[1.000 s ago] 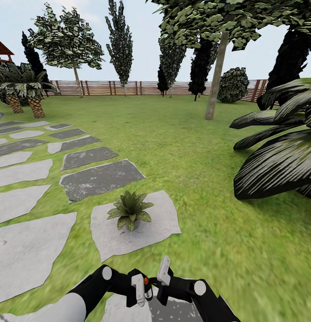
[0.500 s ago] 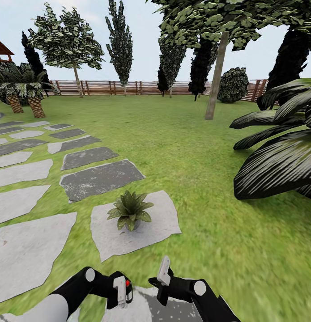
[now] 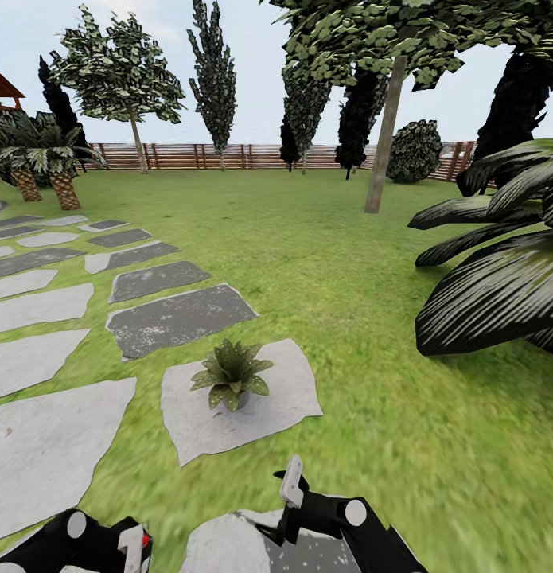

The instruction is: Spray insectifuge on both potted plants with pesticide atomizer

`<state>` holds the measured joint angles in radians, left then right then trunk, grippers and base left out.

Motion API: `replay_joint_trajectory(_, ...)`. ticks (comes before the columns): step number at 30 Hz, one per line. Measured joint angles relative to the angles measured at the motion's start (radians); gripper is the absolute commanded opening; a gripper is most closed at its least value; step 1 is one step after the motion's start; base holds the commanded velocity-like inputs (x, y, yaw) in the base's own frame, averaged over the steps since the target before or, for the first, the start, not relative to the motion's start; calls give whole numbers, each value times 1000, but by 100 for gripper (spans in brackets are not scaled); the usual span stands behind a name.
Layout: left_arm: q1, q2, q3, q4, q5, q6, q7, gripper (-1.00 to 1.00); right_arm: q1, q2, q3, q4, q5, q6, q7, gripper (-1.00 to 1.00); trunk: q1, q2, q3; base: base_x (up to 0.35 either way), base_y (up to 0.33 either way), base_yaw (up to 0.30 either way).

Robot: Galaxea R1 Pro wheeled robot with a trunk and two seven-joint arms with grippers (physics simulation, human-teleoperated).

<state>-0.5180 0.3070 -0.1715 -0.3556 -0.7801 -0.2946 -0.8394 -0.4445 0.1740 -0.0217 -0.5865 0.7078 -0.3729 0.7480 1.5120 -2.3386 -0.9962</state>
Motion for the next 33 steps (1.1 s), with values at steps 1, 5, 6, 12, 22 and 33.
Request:
replay_joint_trajectory(1, 0, 6, 1, 6, 2, 1, 4, -100, 0, 0, 0, 0, 0, -1, -1, 100, 0, 0, 0, 0, 0, 0)
replay_joint_trajectory(5, 2, 13, 32, 51, 6, 9, 140, -100, 0, -14, -3, -5, 1, 0, -45, 100, 0, 0, 0, 0, 0, 0)
replay_joint_trajectory(6, 2, 11, 50, 70, 5, 8, 174, -100, 0, -26, -4, -4, 1, 0, -79, 100, 0, 0, 0, 0, 0, 0)
replay_joint_trajectory(12, 3, 3, 218, 183, 127, 2, 304, -100, 3, -114, -8, 106, -4, -4, -307, 100, 0, 0, 0, 0, 0, 0)
replay_joint_trajectory(22, 61, -32, 290, 276, 666, -26, 498, -100, 6, -129, -117, 508, -28, -51, -1007, 100, 0, 0, 0, 0, 0, 0)
replay_joint_trajectory(33, 153, -106, 282, 296, 735, -164, 799, -100, 29, -204, -117, 530, -365, -129, -1101, 100, 0, 0, 0, 0, 0, 0)
